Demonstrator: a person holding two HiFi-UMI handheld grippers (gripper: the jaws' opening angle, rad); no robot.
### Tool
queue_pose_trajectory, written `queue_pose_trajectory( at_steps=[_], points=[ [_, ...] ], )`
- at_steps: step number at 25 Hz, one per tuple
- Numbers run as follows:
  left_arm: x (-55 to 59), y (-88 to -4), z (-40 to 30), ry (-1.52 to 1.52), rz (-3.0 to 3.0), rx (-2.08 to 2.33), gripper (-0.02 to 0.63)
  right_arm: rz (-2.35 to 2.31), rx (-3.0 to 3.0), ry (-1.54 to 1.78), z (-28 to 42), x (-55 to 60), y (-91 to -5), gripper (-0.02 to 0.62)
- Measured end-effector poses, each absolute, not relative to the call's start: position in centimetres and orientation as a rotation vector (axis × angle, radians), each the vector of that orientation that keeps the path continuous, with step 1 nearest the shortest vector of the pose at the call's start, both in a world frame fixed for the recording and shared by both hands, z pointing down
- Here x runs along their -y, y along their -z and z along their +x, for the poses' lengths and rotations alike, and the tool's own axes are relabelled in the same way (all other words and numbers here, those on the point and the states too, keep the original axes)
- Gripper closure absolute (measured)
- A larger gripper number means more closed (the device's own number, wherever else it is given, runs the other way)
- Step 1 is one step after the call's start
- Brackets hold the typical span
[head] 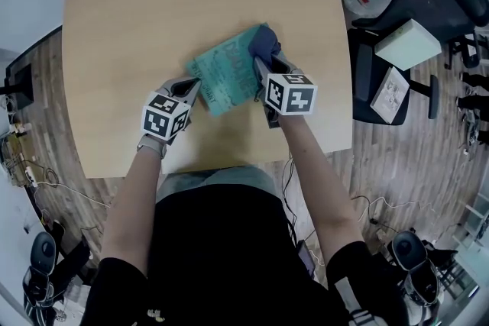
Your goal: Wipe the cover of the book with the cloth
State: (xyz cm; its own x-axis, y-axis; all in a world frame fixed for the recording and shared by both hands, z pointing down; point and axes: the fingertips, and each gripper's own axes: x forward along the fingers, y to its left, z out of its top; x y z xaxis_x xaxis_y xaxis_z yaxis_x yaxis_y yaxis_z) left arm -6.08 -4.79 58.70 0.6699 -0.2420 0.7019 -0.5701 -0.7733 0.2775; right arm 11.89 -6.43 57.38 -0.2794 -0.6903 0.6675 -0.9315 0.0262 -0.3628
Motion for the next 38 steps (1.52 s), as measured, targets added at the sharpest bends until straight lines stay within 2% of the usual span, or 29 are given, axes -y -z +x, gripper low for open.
queue_pose_trajectory(
  at_steps=[6,14,20,38],
  points=[
    [4.5,-58.5,-6.2,-0.944,2.374,0.626,0.586,1.582,2.033,-1.129,7.2,5.7,-57.4,0.480],
    [-1.3,-56.7,-4.1,-0.806,2.348,0.495,0.584,1.545,2.053,-1.151,4.6,5.1,-57.5,0.480],
    [-3.0,-58.7,-3.0,-0.854,2.318,0.472,0.586,1.440,2.089,-1.143,2.9,4.2,-57.5,0.480],
    [-2.9,-58.9,-2.9,-0.859,2.324,0.510,0.586,0.741,2.244,-1.079,-5.8,3.0,-57.6,0.480]
  ],
)
